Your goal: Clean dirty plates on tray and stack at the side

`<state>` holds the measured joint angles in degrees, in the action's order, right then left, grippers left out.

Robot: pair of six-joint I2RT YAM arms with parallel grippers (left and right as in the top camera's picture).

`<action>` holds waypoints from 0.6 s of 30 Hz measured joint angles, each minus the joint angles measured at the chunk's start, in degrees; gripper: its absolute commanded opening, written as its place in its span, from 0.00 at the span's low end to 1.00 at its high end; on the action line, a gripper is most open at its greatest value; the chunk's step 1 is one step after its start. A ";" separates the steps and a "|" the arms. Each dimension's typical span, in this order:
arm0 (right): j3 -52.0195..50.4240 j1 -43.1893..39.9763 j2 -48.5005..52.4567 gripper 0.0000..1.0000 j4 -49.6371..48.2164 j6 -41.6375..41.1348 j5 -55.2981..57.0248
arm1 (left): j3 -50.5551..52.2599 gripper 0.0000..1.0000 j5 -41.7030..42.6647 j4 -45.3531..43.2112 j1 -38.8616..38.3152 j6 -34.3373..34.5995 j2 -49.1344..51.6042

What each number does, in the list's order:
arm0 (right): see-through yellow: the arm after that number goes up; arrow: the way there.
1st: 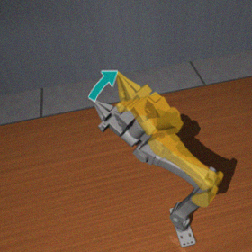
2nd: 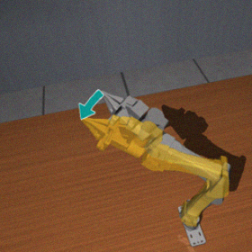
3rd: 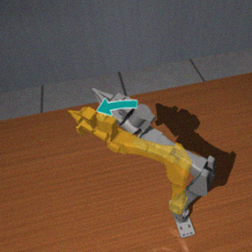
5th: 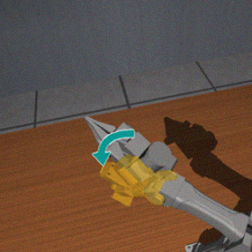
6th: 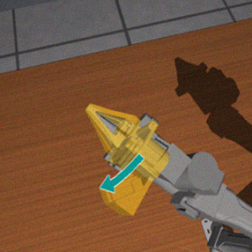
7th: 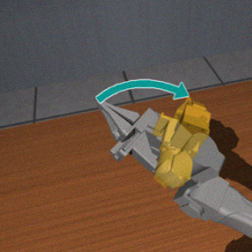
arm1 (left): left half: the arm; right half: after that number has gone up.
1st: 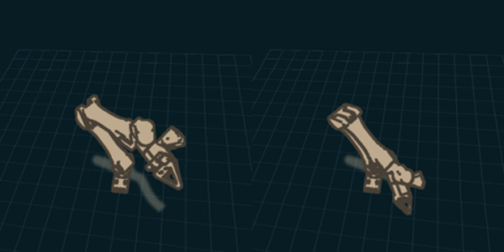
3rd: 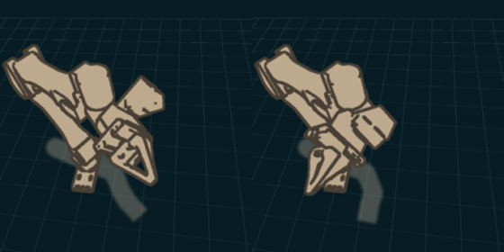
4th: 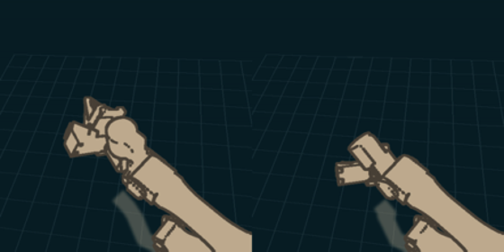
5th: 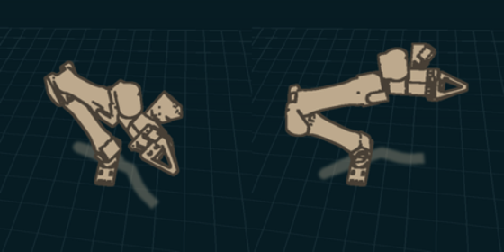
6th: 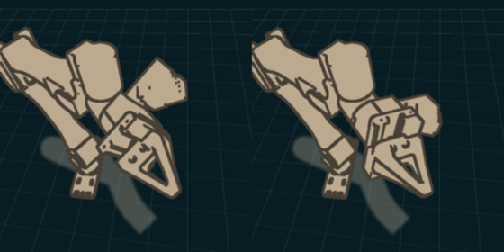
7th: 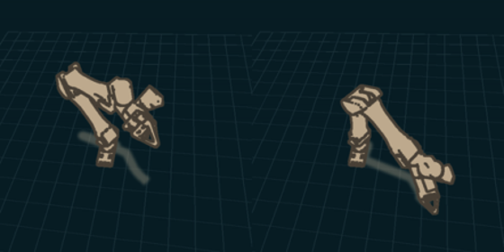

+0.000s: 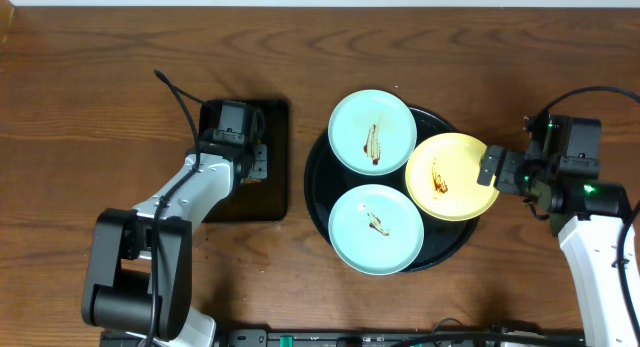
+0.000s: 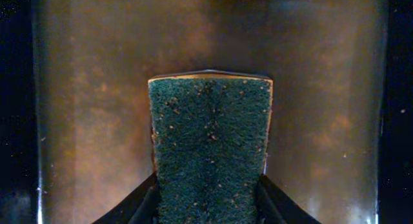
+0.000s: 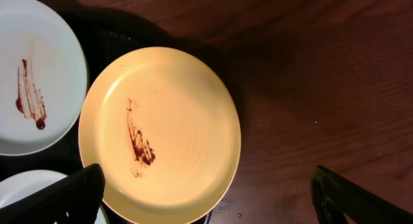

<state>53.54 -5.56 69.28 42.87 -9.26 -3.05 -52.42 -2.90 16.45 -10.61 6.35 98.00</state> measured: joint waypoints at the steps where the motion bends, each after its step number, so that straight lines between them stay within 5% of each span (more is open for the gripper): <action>1: 0.00 0.00 0.00 0.99 0.00 0.00 0.00 | 0.00 0.40 -0.02 0.00 0.00 0.02 0.00; 14: 0.00 0.00 0.00 0.99 0.00 0.00 0.00 | 0.00 0.08 0.00 0.17 0.00 1.18 0.00; 18: 0.00 0.00 0.00 0.99 0.00 0.00 0.00 | 0.00 0.08 0.00 0.17 0.00 1.16 0.00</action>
<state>53.54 -5.56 69.28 42.87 -9.26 -3.05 -52.42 -2.90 16.62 -10.61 7.51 98.00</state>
